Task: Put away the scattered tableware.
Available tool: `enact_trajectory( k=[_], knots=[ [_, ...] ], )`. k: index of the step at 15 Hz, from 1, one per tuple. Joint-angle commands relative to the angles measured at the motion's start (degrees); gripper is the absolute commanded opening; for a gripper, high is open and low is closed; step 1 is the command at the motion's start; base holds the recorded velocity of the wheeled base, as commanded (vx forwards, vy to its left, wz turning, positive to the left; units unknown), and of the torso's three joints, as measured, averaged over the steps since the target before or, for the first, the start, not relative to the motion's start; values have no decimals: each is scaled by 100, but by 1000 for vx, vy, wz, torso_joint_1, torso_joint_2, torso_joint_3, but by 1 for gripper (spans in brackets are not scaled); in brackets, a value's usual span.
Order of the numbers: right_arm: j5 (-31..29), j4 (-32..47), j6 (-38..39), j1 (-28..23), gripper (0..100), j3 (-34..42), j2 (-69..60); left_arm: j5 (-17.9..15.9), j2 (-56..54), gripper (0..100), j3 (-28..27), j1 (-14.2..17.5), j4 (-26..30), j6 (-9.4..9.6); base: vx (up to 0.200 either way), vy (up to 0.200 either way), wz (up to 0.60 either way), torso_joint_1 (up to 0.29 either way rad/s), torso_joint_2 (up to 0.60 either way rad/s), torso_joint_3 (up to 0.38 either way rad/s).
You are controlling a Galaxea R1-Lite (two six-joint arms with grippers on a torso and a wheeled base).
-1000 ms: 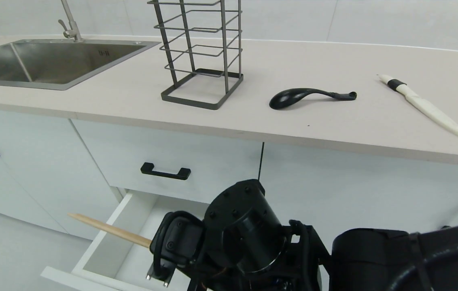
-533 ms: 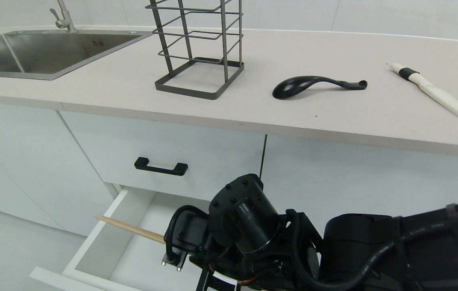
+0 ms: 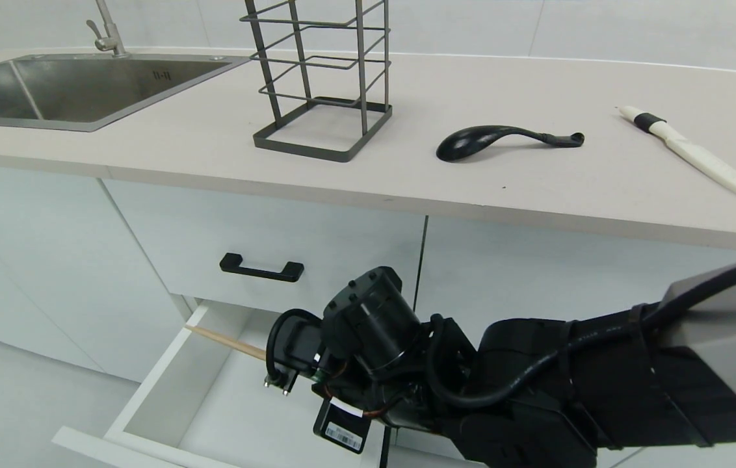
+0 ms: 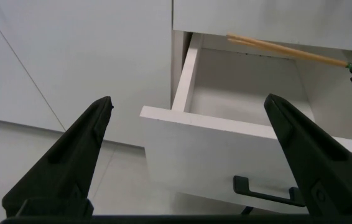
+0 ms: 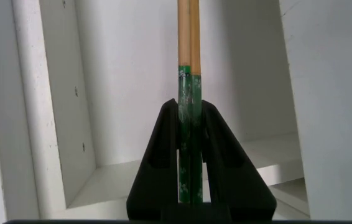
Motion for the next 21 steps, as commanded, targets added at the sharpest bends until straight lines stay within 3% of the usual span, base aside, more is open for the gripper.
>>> enact_trajectory(
  k=[1, 5, 10, 11, 17, 21],
  knots=[
    [-10, -28, 98, -8, 0, -20, 138, 0, 9, 100, 1, 4, -1, -2, 0, 0, 0, 0, 0, 0],
    [-72, -28, 1056, -8, 0, -363, 551, 0, 9, 100, 1, 4, -1, -2, 0, 0, 0, 0, 0, 0],
    [-195, -10, 1337, 45, 0, -398, 727, 0, 9, 100, 1, 4, -1, -2, 0, 0, 0, 0, 0, 0],
    [-212, -2, 1698, 124, 0, -503, 885, 0, 9, 100, 1, 4, -1, -2, 0, 0, 0, 0, 0, 0],
    [-388, 534, 2085, 115, 0, -1347, 1448, 0, 9, 100, 1, 4, -1, -2, 0, 0, 0, 0, 0, 0],
    [-564, 534, 2190, 80, 0, -1417, 1650, 0, 9, 100, 1, 4, -1, -2, 0, 0, 0, 0, 0, 0]
  ],
)
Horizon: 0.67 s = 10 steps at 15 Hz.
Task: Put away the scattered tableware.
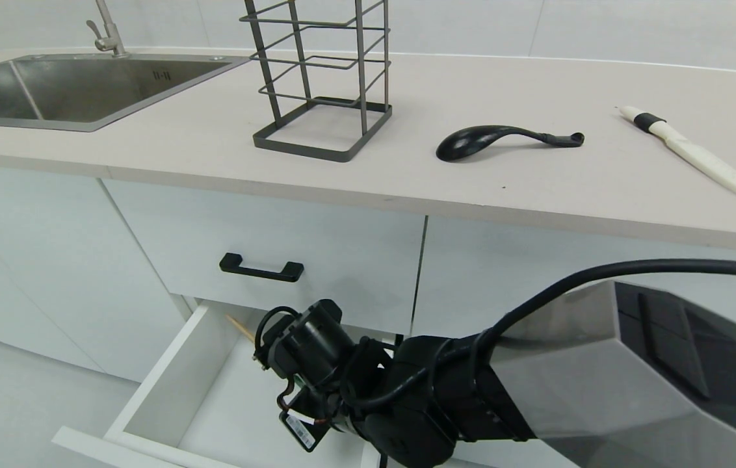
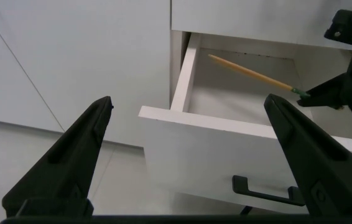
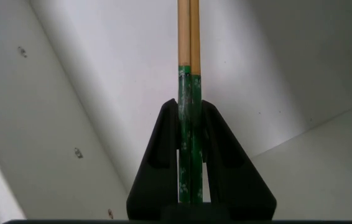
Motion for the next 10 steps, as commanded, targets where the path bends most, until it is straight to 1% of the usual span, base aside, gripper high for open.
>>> enact_trajectory(
  k=[1, 4, 6, 8, 10],
  knots=[
    [-21, -2, 8, -10, 0, -82, 188, 0, 9, 100, 1, 1, -1, -2, 0, 0, 0, 0, 0, 0],
    [-30, 7, 8, -28, 0, -433, 566, 0, 9, 100, 1, 1, -1, -2, 0, 0, 0, 0, 0, 0],
    [-30, 183, 26, -28, 0, -723, 733, 0, 9, 100, 1, 1, -1, -2, 0, 0, 0, 0, 0, 0],
    [-30, 420, 237, -10, 0, -978, 856, 0, 9, 100, 1, 1, -1, -2, 0, 0, 0, 0, 0, 0],
    [-30, 455, 254, 16, 0, -1110, 962, 0, 9, 100, 1, 1, -1, -2, 0, 0, 0, 0, 0, 0]
  ],
)
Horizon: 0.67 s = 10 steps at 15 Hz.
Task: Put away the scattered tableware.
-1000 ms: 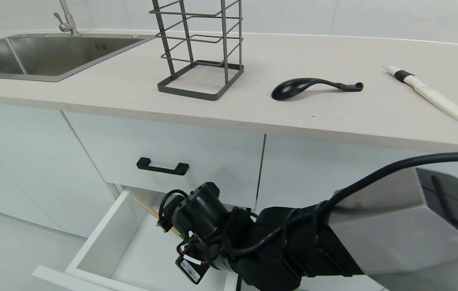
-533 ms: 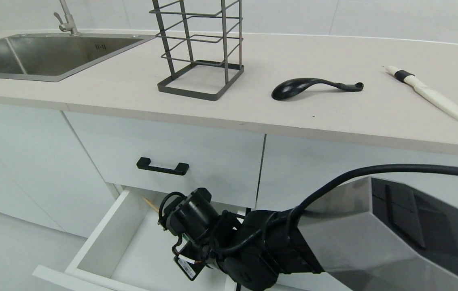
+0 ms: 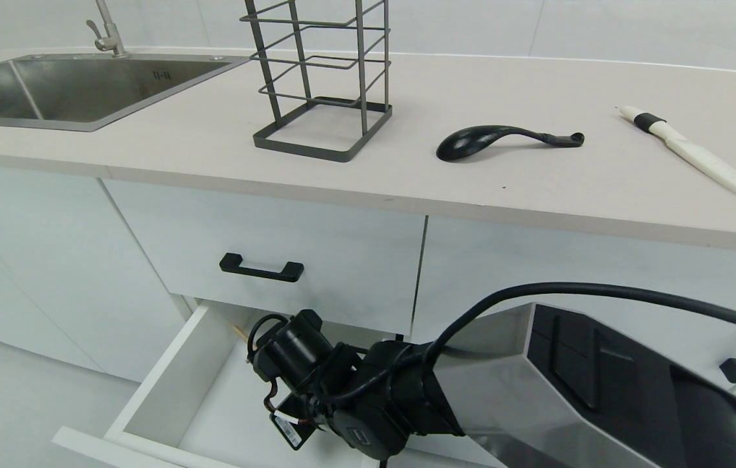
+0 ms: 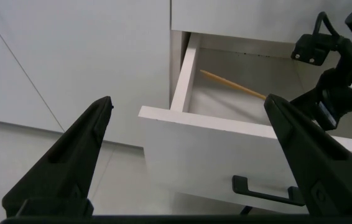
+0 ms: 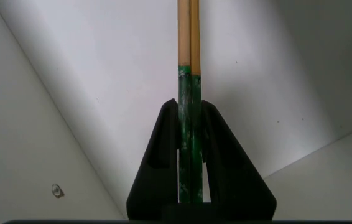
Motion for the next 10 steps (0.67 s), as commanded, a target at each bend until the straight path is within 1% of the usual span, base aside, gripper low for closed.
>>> enact_trajectory(
  k=[1, 5, 6, 10],
  knots=[
    [1, 4, -4, 36, 0, -85, 138, 0, 9, 100, 1, 1, -1, -2, 0, 0, 0, 0, 0, 0],
    [-17, 13, -22, 53, 0, -41, 111, 0, 9, 100, 1, 1, -1, -2, 0, 0, 0, 0, 0, 0],
    [-17, 13, -13, 89, 100, -58, 103, 0, 9, 100, 1, 1, -1, -2, 0, 0, 0, 0, 0, 0],
    [-113, 4, 4, 176, 100, 82, -187, 0, 9, 100, 1, 1, -1, -2, 0, 0, 0, 0, 0, 0]
  ],
)
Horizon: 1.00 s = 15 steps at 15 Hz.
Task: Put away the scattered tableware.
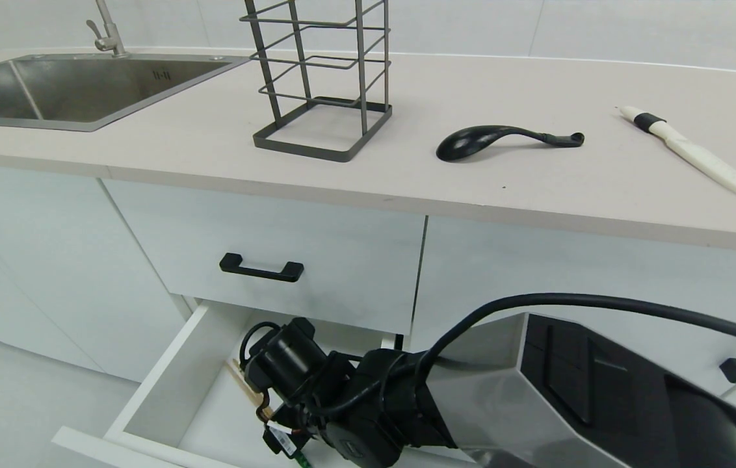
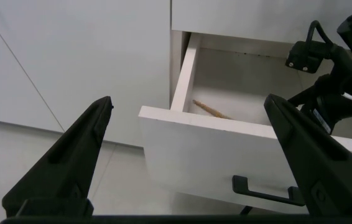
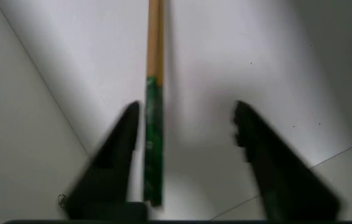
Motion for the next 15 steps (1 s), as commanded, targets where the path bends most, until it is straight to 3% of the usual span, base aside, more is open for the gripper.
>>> enact_trajectory(
  k=[1, 5, 9, 12, 13, 15],
  knots=[
    [-8, 2, -4, 119, 100, 189, -342, 0, 9, 100, 1, 1, -1, -2, 0, 0, 0, 0, 0, 0],
    [-26, -69, -48, 356, 100, 778, -1388, 0, 9, 100, 1, 1, -1, -2, 0, 0, 0, 0, 0, 0],
    [-17, -1035, -259, 593, 100, 1798, -2354, 0, 9, 100, 1, 1, -1, -2, 0, 0, 0, 0, 0, 0],
    [53, -2890, -866, 593, 100, 3107, -2785, 0, 9, 100, 1, 1, -1, -2, 0, 0, 0, 0, 0, 0],
    [290, -3927, -1191, 593, 100, 3810, -2908, 0, 9, 100, 1, 1, -1, -2, 0, 0, 0, 0, 0, 0],
    [475, -4279, -1376, 585, 100, 4373, -3216, 0, 9, 100, 1, 1, -1, -2, 0, 0, 0, 0, 0, 0]
  ],
)
